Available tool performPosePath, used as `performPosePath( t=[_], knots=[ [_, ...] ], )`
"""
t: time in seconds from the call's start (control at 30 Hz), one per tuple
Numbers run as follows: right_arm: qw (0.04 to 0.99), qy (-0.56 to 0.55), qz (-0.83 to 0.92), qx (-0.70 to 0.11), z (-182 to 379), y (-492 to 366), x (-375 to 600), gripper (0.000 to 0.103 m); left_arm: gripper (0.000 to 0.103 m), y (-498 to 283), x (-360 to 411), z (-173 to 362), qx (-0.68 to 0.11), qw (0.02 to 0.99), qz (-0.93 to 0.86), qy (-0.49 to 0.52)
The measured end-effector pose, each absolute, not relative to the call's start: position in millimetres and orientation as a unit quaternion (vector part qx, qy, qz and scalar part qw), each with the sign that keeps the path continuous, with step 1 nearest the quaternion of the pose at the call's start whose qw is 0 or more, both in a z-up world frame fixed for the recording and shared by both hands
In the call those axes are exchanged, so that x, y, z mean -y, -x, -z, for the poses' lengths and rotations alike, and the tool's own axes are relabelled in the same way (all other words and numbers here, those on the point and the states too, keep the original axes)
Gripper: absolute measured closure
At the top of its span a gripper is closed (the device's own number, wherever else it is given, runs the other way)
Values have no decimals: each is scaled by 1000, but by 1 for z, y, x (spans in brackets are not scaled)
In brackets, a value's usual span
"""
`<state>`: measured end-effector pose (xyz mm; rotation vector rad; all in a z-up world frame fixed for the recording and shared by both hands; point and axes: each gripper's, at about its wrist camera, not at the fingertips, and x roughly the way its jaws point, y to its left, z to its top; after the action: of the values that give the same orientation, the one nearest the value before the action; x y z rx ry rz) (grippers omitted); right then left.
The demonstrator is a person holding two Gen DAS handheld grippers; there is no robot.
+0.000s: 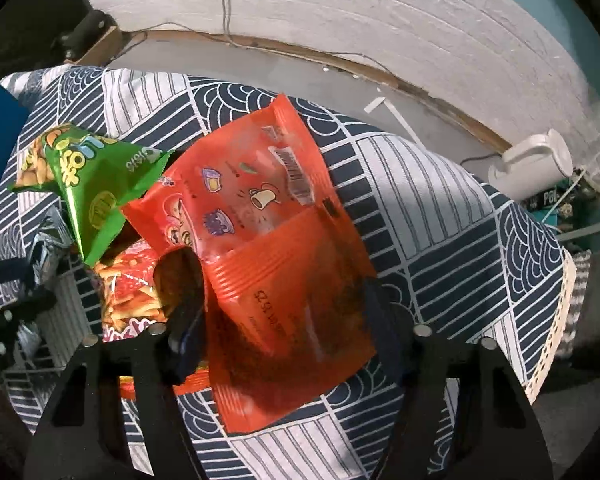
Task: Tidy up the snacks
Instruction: 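Grasp the silver foil bar with the left tool while the right tool grasps the red bag, then carry the silver bar and red bag over the box and open both tools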
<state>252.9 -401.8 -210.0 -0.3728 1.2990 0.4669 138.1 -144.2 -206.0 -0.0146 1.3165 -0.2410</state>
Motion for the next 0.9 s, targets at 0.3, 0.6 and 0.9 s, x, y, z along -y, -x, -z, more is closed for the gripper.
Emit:
performPosePath(
  t=[0.3, 0.6, 0.9],
  knots=[
    [773, 139, -193, -587, 187, -246, 412, 83, 72, -133, 124, 189, -601, 792, 104, 17],
    [791, 103, -176, -576, 162, -227, 417, 88, 72, -119, 93, 154, -575, 813, 88, 25],
    [807, 75, -172, -560, 132, -192, 419, 88, 72, -107, 87, 113, -534, 842, 81, 10]
  ],
)
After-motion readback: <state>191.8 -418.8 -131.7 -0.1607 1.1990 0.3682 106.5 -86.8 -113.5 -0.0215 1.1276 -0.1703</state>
